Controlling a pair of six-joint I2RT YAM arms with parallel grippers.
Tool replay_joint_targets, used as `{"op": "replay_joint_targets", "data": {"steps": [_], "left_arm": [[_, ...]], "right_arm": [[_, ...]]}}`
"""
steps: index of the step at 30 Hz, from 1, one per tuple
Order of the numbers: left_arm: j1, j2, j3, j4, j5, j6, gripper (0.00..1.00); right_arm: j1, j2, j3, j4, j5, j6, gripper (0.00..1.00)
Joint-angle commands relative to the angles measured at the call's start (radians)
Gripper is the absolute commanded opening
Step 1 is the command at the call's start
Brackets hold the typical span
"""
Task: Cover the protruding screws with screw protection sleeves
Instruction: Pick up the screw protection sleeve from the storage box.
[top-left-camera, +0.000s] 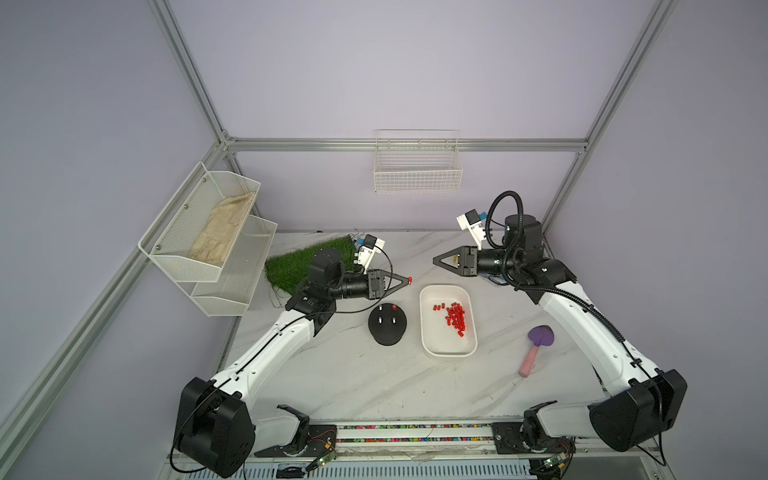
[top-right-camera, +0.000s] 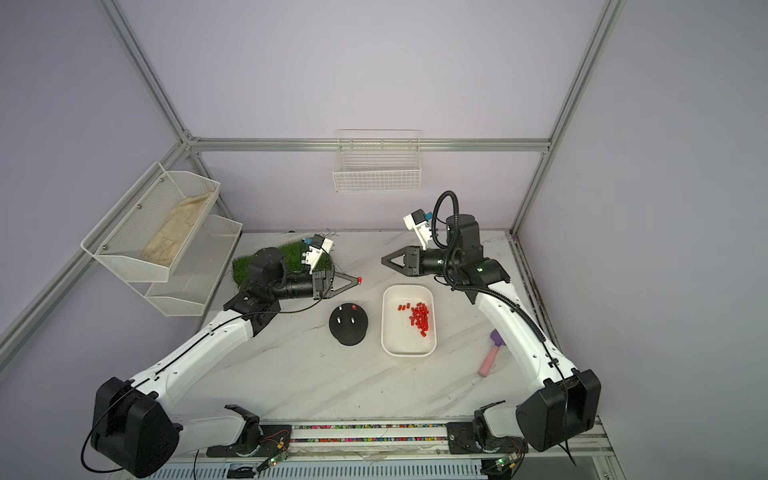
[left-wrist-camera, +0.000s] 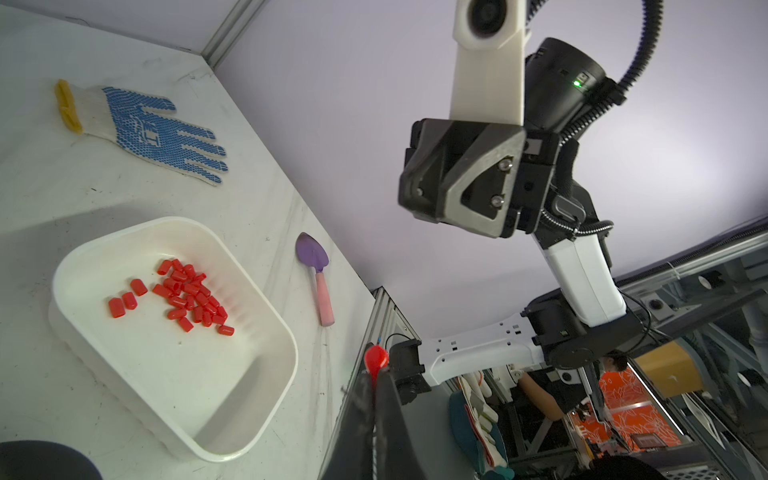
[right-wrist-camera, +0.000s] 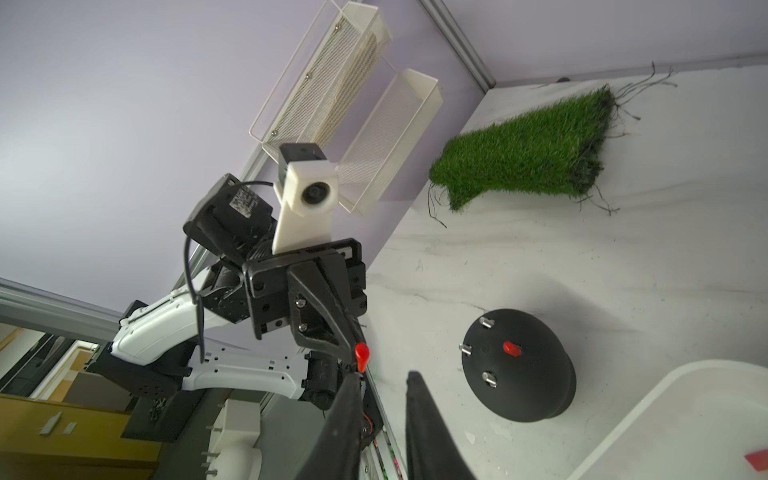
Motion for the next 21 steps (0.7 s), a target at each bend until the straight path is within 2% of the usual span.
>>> {"op": "replay_joint_targets", "data": {"steps": [1, 13, 21], "left_arm": [[0.002, -0.015, 0.074, -0.008, 0.103, 0.043, 0.0], [0.001, -0.02, 0.075, 0.012, 0.152, 0.018, 0.0], [-0.001, -0.029, 0.061, 0.014, 0.15, 0.018, 0.0]], "right_arm": [[0.024, 0.02, 0.033, -0.161, -0.067, -0.114, 0.23], [0.158, 0.076, 0.088, -0.167, -0.071, -0.136, 0.26], [0.169, 0.082, 0.101, -0.159, -0.072, -0.129, 0.22]]}}
